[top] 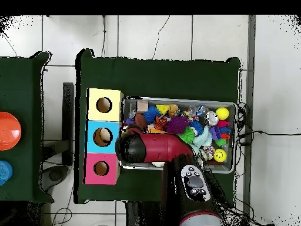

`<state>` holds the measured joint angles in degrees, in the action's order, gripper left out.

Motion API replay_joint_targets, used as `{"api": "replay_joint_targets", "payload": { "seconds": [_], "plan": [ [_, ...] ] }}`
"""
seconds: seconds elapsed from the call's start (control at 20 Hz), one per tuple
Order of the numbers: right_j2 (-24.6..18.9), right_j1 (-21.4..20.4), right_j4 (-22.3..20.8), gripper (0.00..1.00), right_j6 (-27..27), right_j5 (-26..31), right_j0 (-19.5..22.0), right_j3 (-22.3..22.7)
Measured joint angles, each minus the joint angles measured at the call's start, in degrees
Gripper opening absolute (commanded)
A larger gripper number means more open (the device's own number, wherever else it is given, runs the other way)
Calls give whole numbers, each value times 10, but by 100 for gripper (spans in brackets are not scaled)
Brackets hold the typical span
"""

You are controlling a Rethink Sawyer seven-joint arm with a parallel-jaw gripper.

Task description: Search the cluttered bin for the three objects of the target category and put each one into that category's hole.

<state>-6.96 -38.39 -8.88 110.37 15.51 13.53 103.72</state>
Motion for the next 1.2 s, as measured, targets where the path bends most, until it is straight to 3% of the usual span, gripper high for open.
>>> {"api": "replay_joint_targets", "payload": {
  "seconds": [0.6, 1.2],
  "plan": [
    [76, 12, 0, 100, 0, -2, -48, 6],
    [78, 42, 0, 100, 0, -55, -16, 28]
  ]
}}
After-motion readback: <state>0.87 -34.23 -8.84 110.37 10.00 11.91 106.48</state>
